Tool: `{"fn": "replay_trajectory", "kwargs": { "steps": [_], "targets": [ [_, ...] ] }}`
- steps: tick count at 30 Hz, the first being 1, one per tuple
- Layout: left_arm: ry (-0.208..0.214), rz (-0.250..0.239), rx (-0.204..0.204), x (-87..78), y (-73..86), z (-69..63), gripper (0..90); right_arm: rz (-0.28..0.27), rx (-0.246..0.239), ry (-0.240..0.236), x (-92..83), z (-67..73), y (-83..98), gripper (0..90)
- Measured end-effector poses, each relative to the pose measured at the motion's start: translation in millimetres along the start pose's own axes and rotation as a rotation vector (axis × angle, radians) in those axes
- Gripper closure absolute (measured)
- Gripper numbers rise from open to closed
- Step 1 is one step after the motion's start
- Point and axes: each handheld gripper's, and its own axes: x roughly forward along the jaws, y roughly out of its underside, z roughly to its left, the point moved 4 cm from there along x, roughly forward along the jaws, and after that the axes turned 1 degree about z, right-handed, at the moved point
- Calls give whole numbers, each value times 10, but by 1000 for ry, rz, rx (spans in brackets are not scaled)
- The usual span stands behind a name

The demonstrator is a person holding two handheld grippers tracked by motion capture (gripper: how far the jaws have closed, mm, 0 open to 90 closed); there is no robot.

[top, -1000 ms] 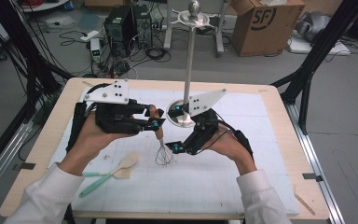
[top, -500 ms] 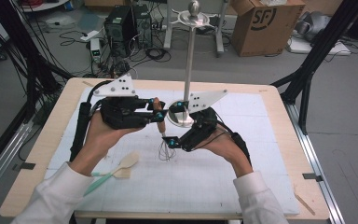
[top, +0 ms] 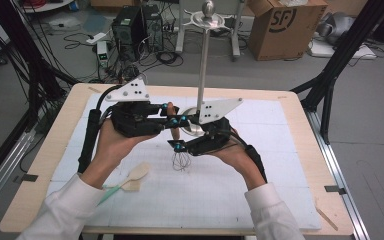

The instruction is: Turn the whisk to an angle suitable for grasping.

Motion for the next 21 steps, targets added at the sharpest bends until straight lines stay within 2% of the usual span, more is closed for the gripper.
{"fn": "replay_trajectory", "kwargs": {
  "steps": [2, 4, 5, 6, 13, 14, 16, 17, 18, 19, 20, 21],
  "targets": [
    [-1, -1, -12, -1, -1, 0, 718, -4, 0, 10, 1, -3, -6, 508],
    [1, 1, -14, -2, -2, -5, 718, -6, -7, 36, 0, -13, -14, 634],
    [1, 1, -14, -2, -2, -5, 718, -5, -11, 54, -6, -18, -16, 659],
    [1, -2, -5, -5, -3, -7, 718, -9, 5, 53, -8, -26, -17, 671],
    [29, -10, 0, -4, 2, -8, 711, -10, 36, 0, -34, -46, -10, 680],
    [34, -13, 6, -3, 2, -8, 706, -7, 42, -5, -43, -44, -9, 680],
    [36, -20, 43, -7, 5, -13, 693, -9, 45, -14, -51, -50, -9, 680],
    [30, -24, 48, -15, 4, -14, 611, -3, 53, -25, -68, -54, -3, 680],
    [31, -31, 52, -23, 3, -15, 586, 0, 58, -31, -79, -54, 2, 680],
    [41, -33, 70, -41, 3, -11, 586, 0, 58, -31, -79, -54, 2, 680],
    [56, -44, 70, -58, 3, -16, 557, -2, 60, -38, -91, -57, 7, 680],
    [72, -48, 78, -73, 5, -18, 478, -1, 61, -49, -122, -65, 18, 680]
  ]
}}
